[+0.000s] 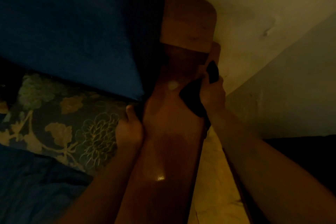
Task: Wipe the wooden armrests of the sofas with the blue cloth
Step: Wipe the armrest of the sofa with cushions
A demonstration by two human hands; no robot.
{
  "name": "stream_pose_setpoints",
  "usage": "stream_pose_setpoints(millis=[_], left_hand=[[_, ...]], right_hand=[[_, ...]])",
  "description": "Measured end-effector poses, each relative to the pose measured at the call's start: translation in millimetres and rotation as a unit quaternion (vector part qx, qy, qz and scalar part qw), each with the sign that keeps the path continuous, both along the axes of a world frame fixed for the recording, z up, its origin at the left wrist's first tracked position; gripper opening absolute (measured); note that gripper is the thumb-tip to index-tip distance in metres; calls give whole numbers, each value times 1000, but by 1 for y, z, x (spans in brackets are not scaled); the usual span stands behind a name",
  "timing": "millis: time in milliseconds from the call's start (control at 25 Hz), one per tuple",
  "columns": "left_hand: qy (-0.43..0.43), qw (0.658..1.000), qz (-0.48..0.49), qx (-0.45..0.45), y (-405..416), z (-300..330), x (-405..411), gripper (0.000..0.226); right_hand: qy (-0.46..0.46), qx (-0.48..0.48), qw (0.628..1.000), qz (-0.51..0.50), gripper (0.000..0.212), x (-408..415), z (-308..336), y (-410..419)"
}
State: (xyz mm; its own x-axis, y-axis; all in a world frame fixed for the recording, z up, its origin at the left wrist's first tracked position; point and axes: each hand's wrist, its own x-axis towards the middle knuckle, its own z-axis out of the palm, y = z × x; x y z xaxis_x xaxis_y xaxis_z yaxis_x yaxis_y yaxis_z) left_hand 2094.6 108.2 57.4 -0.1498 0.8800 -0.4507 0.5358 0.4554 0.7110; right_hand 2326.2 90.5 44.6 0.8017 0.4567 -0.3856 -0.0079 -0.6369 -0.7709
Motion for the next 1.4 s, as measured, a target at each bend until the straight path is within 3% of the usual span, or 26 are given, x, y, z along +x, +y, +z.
stream_pose_setpoints(millis=[120,200,280,320,360,440,560,600,680,720,800,880,1080,1120,1200,1280,1320,1400], left_hand=[[35,999,-17,32,-7,-14,2,47],[46,998,-7,40,-9,-18,1,54],[25,999,29,38,-7,-17,0,55],[15,999,37,31,-8,-17,-2,56],[12,999,29,23,-8,-16,-2,57],[7,1000,8,14,-8,-13,-3,56],[-10,1000,6,20,-8,-10,-2,54],[-5,1000,0,31,-10,-11,-3,54],[2,998,-6,56,-13,-11,-2,54],[2,998,-4,67,-12,-10,-2,54],[2,997,-3,73,-10,-11,0,56],[-4,998,-13,58,-9,-13,0,70],[-12,997,-12,69,-10,-17,0,83],[-11,998,-12,68,-10,-19,1,84],[-7,998,-11,55,-9,-22,0,88],[-3,999,-2,47,-7,-22,1,89],[-5,999,6,41,-7,-21,1,88],[-36,999,21,20,-8,-18,1,78]], right_hand=[[45,-26,998,-41,66,51,11,47],[74,-14,996,-47,65,75,11,69],[50,-18,997,-62,70,75,11,79],[-4,-39,998,-52,71,63,12,74],[-91,-62,994,-7,70,47,10,65],[-267,-45,949,159,69,13,2,29],[-297,4,894,335,78,24,-3,-2],[-274,13,909,314,84,36,0,5],[-178,78,973,127,94,54,12,37],[-148,99,982,64,90,56,19,53],[-162,65,980,97,68,41,23,61],[-236,43,953,187,52,15,8,32],[-387,-24,876,288,52,-75,-4,-58],[-376,-24,880,288,51,-77,1,-47],[-287,19,946,151,43,-77,6,2],[-215,38,974,57,33,-93,18,37],[-259,11,960,107,33,-102,15,36],[-366,24,887,279,35,-104,6,0]])
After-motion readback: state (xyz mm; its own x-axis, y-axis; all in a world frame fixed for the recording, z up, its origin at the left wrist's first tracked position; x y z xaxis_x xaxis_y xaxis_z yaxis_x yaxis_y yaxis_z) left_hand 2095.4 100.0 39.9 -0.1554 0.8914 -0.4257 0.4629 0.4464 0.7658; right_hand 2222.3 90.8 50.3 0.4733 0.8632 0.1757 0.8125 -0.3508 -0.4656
